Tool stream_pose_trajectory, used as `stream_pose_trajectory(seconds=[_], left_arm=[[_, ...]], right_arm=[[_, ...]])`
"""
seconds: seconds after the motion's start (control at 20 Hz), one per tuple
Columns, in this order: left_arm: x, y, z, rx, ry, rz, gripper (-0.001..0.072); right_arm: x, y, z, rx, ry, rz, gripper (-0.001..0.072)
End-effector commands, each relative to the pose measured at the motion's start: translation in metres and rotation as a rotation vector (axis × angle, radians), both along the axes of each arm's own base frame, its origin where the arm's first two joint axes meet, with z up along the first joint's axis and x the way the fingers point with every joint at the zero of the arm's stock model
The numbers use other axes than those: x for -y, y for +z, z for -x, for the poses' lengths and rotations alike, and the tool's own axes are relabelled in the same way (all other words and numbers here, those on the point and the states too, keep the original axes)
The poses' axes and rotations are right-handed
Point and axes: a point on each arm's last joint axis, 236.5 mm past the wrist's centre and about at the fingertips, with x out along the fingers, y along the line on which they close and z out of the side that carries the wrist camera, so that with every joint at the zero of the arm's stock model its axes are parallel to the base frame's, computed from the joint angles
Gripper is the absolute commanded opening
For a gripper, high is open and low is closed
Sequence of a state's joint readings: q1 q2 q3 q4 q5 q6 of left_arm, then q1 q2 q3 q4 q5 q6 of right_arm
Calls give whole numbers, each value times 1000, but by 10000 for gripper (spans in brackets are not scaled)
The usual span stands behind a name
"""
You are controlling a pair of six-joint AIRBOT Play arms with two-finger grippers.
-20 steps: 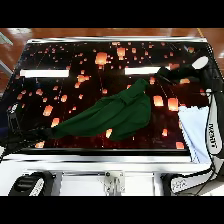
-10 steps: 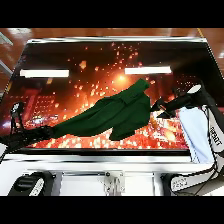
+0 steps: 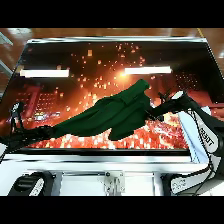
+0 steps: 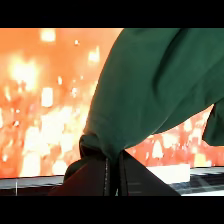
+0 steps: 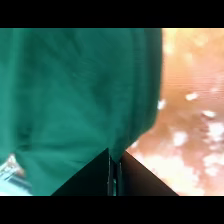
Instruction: Fold the shirts.
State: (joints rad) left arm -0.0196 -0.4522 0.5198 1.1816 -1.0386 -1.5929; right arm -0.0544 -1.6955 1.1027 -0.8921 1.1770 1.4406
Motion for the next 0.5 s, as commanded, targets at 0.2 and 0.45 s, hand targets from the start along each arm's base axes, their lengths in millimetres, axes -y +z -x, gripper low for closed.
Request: stream_pose_trajectory(seconds=[0.2,0.45], left_arm=[[-45,49,-9,103,-40,-274,53],[-72,257,-5,543,78,-386,54]], right_arm=[[-27,207,-44,678,159,-177,60],[0,505,6,1468,23,-13,60]])
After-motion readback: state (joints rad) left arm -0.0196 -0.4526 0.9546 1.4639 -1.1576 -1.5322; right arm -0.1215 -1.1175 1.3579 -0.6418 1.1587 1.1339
